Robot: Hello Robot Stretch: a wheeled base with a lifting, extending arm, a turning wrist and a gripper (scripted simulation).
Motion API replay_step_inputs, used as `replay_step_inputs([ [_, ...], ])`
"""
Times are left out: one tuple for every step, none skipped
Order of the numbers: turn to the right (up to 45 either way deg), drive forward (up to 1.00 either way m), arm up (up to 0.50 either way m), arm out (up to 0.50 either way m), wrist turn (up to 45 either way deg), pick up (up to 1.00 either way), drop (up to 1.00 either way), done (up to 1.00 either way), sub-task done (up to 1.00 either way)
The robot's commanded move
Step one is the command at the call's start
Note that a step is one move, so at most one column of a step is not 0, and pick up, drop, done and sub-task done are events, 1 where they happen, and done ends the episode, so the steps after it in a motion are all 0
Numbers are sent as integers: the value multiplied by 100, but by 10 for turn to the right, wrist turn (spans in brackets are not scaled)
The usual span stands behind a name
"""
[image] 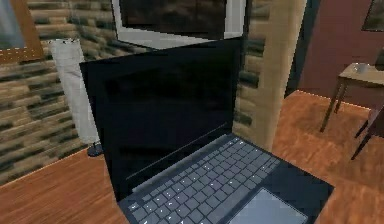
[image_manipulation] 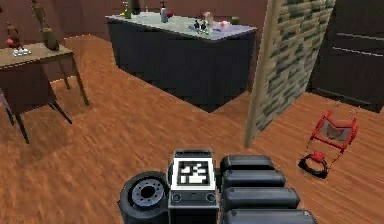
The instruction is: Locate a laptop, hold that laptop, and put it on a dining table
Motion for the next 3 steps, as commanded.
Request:
replay_step_inputs([
  [-210, 0, 0, 0, 0, 0, 0, 0, 0],
  [0, 35, 0, 0, 0, 0, 0, 0, 0],
  [-450, 0, 0, 0, 0, 0, 0, 0, 0],
])
